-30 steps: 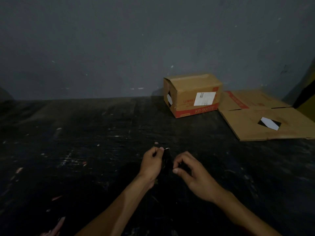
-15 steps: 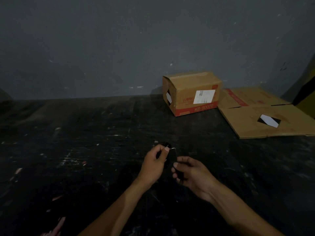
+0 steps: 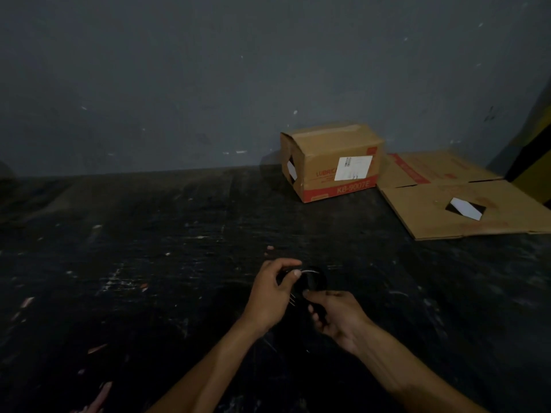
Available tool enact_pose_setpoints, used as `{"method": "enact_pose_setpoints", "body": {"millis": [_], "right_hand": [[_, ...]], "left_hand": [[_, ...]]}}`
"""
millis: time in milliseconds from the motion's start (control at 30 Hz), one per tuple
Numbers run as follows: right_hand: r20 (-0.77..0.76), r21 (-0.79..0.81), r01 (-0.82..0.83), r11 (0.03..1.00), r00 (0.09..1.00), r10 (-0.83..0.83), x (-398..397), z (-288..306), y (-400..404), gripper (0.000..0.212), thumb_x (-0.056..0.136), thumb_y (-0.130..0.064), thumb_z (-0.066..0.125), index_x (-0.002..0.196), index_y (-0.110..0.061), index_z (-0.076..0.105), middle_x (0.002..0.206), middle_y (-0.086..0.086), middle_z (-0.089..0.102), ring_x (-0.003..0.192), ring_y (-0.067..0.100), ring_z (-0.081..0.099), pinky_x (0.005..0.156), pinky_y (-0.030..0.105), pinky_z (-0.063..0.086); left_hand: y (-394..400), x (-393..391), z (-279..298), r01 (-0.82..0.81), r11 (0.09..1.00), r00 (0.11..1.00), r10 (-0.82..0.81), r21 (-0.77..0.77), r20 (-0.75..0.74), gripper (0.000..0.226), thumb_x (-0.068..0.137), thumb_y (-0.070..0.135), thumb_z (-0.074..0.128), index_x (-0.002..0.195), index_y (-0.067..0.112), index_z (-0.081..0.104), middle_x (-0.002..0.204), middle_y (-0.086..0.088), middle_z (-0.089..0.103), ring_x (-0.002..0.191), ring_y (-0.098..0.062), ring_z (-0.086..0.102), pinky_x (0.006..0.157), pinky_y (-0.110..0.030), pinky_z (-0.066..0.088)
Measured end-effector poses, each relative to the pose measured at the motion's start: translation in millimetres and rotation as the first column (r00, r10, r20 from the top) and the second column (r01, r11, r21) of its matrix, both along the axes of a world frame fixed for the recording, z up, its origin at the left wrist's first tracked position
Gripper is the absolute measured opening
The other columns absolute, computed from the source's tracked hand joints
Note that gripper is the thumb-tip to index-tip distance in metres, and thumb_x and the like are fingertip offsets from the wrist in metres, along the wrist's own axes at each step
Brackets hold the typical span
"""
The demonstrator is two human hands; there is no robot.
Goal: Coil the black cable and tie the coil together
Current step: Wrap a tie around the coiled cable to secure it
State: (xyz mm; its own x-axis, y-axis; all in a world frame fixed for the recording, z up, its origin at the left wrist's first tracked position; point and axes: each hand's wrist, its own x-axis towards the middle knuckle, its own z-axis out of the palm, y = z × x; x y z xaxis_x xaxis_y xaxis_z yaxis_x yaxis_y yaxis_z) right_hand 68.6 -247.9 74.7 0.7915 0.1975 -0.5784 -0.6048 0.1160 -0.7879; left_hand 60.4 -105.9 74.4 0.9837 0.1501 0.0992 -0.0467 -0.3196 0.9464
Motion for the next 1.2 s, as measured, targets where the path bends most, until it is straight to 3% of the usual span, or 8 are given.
{"method": "enact_pose_setpoints", "body": {"millis": [67,233,367,500,667,800,967,1200], "right_hand": [[-0.006,0.036,0.028,0.999,1.000,-0.028,-1,0,4,0.005,0.085,-0.013,0.069,0.082,-0.009,0.067,0.056,0.004,0.059,0.044,0.011,0.048,0.042,0.021,0.037],[0.056,0.135,0.078,0.988,0.995,-0.086,-3,-3,12,0.012,0.089,-0.014,0.062,0.083,-0.014,0.072,0.066,0.003,0.063,0.058,0.012,0.053,0.052,0.025,0.040],[0.079,0.180,0.072,0.981,0.993,-0.087,-2,-8,10,0.019,0.093,-0.012,0.055,0.088,-0.016,0.072,0.079,0.005,0.067,0.076,0.018,0.059,0.061,0.029,0.042],[0.090,0.258,0.030,0.966,0.994,-0.055,-3,-11,6,0.020,0.092,-0.004,0.054,0.098,-0.013,0.071,0.082,0.005,0.068,0.068,0.014,0.059,0.058,0.027,0.043],[0.274,0.022,0.046,0.999,0.960,-0.050,-9,-13,3,0.016,0.087,-0.003,0.064,0.100,-0.012,0.065,0.074,0.006,0.071,0.062,0.013,0.062,0.056,0.024,0.049],[0.510,-0.091,0.110,0.990,0.859,-0.049,-8,-9,0,0.012,0.085,-0.004,0.067,0.090,-0.015,0.068,0.078,0.005,0.071,0.066,0.010,0.064,0.061,0.022,0.051],[0.639,-0.246,0.005,0.969,0.753,0.158,-6,-6,-8,0.018,0.084,-0.007,0.070,0.094,-0.021,0.070,0.092,-0.004,0.071,0.084,-0.002,0.065,0.071,0.012,0.051],[0.785,-0.576,0.192,0.795,0.404,0.471,3,-3,-17,0.011,0.087,-0.013,0.066,0.095,-0.019,0.070,0.092,-0.007,0.067,0.085,0.001,0.061,0.076,0.015,0.049]], "left_hand": [[-5,-3,-3,-0.003,1.000,1.000,0.003,0.029,0.000,0.022,0.092,0.017,0.064,0.100,0.038,0.068,0.116,0.001,0.053,0.104,0.001,0.057,0.087,-0.002,0.040],[-10,-9,-7,0.011,0.999,1.000,-0.011,0.045,0.010,0.025,0.092,0.016,0.064,0.105,0.037,0.069,0.119,0.003,0.051,0.109,0.004,0.053,0.087,0.001,0.036],[-10,-11,-6,0.002,0.998,1.000,-0.001,-0.057,0.014,0.031,0.092,0.014,0.064,0.110,0.040,0.068,0.115,0.007,0.063,0.108,-0.001,0.059,0.090,-0.012,0.046],[-12,-9,-4,-0.144,0.959,0.989,0.145,-0.244,-0.014,0.037,0.083,0.005,0.072,0.107,0.030,0.058,0.100,-0.002,0.067,0.099,-0.012,0.064,0.087,-0.027,0.052],[-9,-4,-4,-0.219,0.934,0.976,0.211,-0.281,-0.058,0.035,0.077,-0.001,0.076,0.095,0.019,0.054,0.099,-0.008,0.064,0.095,-0.018,0.062,0.088,-0.032,0.052],[-6,-5,-10,-0.229,0.940,0.973,0.212,-0.252,-0.096,0.034,0.075,-0.001,0.078,0.091,0.019,0.055,0.093,-0.006,0.064,0.090,-0.019,0.063,0.080,-0.031,0.054],[1,-4,-9,-0.173,0.966,0.983,0.157,-0.195,-0.092,0.034,0.072,-0.001,0.080,0.087,0.019,0.056,0.084,-0.002,0.066,0.081,-0.013,0.064,0.068,-0.020,0.051],[7,-2,-6,-0.010,0.995,0.996,0.001,-0.097,-0.092,0.036,0.067,-0.001,0.084,0.081,0.019,0.057,0.064,0.015,0.067,0.069,-0.003,0.063,0.070,-0.021,0.053]]}}
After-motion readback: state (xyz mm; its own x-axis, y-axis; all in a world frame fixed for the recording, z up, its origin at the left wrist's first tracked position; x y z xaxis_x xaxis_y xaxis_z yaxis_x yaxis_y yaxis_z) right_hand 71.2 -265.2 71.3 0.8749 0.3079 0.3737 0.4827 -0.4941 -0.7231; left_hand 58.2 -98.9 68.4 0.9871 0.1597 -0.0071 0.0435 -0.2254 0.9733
